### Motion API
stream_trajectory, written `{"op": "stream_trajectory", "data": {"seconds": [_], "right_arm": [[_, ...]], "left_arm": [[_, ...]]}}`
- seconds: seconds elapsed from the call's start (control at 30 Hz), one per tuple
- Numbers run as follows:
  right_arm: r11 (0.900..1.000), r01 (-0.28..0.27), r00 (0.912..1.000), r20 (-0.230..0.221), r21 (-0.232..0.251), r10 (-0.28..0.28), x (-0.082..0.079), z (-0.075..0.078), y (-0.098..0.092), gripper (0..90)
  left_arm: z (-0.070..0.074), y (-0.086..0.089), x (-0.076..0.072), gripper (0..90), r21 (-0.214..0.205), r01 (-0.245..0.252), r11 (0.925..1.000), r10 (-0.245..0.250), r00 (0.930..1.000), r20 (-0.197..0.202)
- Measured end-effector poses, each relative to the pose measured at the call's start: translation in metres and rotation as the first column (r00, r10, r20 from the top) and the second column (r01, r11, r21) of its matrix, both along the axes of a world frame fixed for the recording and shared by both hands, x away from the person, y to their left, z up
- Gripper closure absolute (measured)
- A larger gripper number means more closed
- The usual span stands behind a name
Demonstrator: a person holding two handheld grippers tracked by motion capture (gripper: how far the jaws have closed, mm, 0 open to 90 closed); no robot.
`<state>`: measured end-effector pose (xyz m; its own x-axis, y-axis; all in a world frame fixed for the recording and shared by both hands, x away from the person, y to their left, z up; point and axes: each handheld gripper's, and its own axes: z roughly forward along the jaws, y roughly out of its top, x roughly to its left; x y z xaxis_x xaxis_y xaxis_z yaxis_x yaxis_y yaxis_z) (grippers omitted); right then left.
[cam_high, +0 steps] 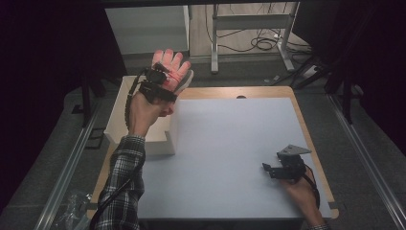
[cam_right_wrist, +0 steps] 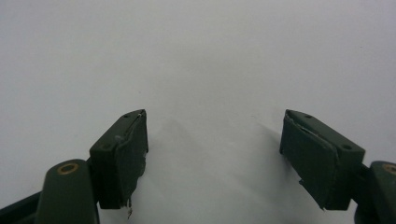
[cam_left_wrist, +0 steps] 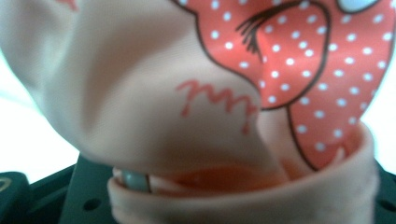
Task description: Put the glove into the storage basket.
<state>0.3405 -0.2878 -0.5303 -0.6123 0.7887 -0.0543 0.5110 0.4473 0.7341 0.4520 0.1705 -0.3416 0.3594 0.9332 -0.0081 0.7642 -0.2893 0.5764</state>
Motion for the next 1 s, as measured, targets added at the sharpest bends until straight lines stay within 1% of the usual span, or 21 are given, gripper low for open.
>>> {"op": "stream_trajectory", "data": {"seconds": [0.17, 0.4, 0.53, 0.6, 0.63, 0.83, 0.9, 1.0], "right_arm": [[1.0, 0.001, 1.0, 0.0, -0.001, -0.001, 0.0, 0.0, 0.0, 23.7], [1.0, 0.001, 1.0, 0.0, 0.0, -0.001, 0.0, 0.0, 0.0, 23.7], [1.0, 0.0, 1.0, 0.0, -0.001, 0.0, 0.0, 0.0, 0.0, 23.7], [1.0, 0.001, 1.0, 0.0, 0.0, -0.001, 0.0, 0.0, 0.0, 23.7], [1.0, 0.001, 1.0, 0.0, 0.0, -0.001, 0.0, 0.0, 0.0, 23.7], [1.0, 0.002, 1.0, 0.0, -0.001, -0.002, 0.0, 0.0, 0.0, 23.7], [1.0, 0.002, 1.0, 0.0, -0.001, -0.002, 0.0, 0.0, 0.0, 23.7], [1.0, 0.002, 1.0, 0.0, -0.001, -0.002, 0.0, 0.0, 0.0, 23.7]], "left_arm": [[-0.004, 0.014, 0.001, 40.5, -0.002, -0.038, 0.9993, 0.038, 0.9992, -0.01], [-0.011, 0.03, 0.001, 40.3, -0.004, -0.085, 0.9964, 0.085, 0.9963, -0.01], [-0.016, 0.039, 0.001, 40.1, -0.003, -0.102, 0.9948, 0.102, 0.9947, -0.014], [-0.019, 0.043, 0.002, 40.0, 0.004, -0.109, 0.9941, 0.109, 0.9939, -0.019], [-0.021, 0.044, 0.002, 39.9, -0.001, -0.117, 0.9931, 0.117, 0.9929, -0.019], [-0.034, 0.052, 0.005, 39.6, 0.001, -0.133, 0.9911, 0.133, 0.9907, -0.029], [-0.039, 0.054, 0.007, 39.3, -0.003, -0.139, 0.9903, 0.139, 0.9899, -0.029], [-0.047, 0.055, 0.009, 39.2, 0.002, -0.144, 0.9895, 0.144, 0.989, -0.031]]}}
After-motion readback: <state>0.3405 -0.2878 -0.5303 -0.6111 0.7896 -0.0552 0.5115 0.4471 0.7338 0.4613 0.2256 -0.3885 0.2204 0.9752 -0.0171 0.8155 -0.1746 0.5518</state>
